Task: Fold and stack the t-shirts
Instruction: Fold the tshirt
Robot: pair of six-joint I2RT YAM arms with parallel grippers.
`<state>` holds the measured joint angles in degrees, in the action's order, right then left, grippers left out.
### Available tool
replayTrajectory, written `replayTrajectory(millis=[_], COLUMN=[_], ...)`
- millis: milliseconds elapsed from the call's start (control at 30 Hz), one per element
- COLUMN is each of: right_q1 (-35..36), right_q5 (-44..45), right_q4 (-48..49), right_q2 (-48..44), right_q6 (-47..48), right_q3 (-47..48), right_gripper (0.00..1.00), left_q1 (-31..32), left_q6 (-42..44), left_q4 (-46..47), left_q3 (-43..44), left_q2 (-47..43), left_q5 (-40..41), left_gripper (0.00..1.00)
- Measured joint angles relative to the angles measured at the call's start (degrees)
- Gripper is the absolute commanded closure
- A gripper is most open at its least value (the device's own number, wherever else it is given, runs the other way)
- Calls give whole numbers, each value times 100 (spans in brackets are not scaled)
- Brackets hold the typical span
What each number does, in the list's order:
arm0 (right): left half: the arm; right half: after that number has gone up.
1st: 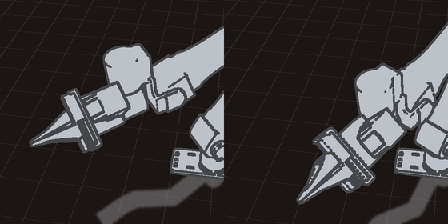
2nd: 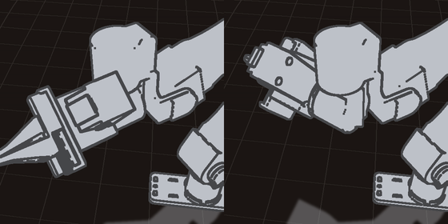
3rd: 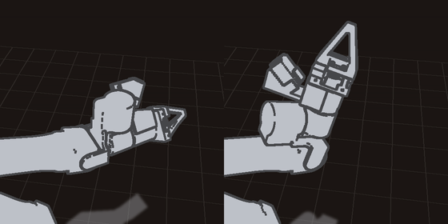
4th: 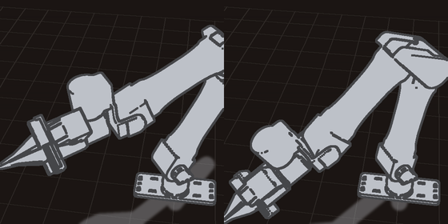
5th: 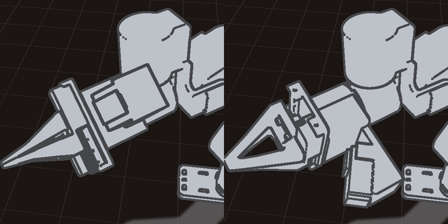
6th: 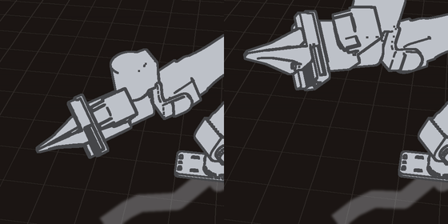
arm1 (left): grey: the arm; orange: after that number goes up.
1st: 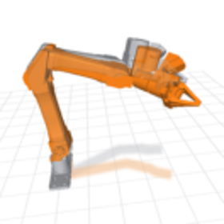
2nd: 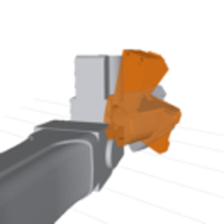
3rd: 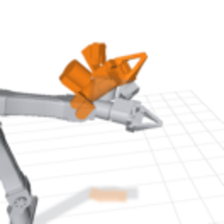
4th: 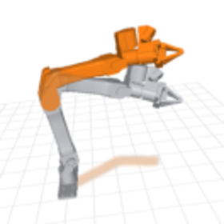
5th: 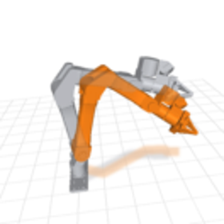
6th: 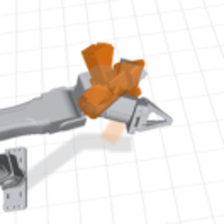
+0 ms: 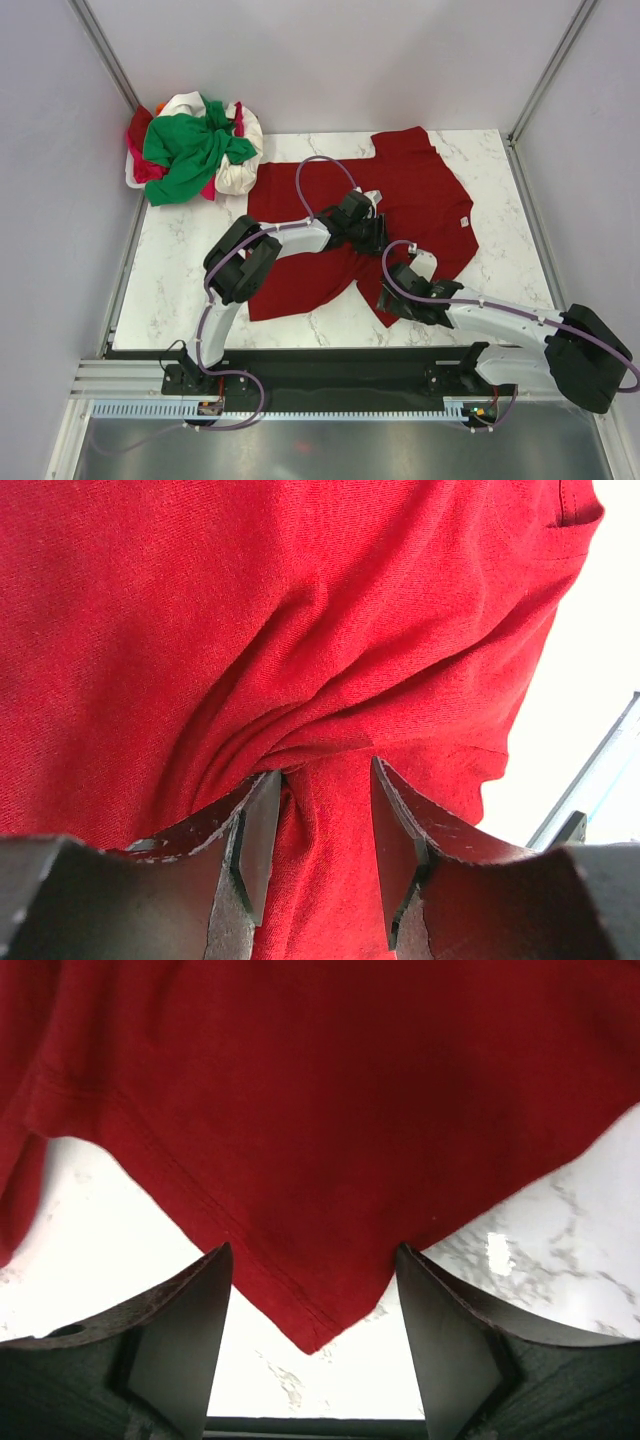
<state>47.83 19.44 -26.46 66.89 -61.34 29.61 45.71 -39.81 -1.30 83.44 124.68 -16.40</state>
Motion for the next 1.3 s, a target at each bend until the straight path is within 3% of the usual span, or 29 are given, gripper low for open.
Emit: replayTrajectory(millis=[200,333,433,500,733,933,1067,1300], right_q1=[240,409,492,520,531,542,540,542], right_q5=[94,122,138,160,369,1174,1749,2256], right_q4=[343,407,481,544,216,-1106,-2063,-3152], right_q2=[155,175,240,271,-61,-1482,-2643,-3646], right_q6=[-79,-146,-175,-192,-234,-675,-1145,-1871], right_q3=[7,-46,-83,-111,-173,-157,-39,118], right_gripper=[35,56,88,100,100,100,100,100], left_q1=[-2,-4,-7,-9,-26,-26,-39,-205], left_q6=[0,0,0,0,-2,-2,-7,-127], left_q4=[9,13,13,20,105,-319,-498,-643], left_q3=[-4,-4,-4,-11,-417,-1504,-2404,-4002], left_q2=[2,2,4,4,-293,-1416,-2765,-5423], left_q5=[-7,-11,-20,-28,-87,-57,33,317], left_gripper=[50,50,50,52,43,36,24,23])
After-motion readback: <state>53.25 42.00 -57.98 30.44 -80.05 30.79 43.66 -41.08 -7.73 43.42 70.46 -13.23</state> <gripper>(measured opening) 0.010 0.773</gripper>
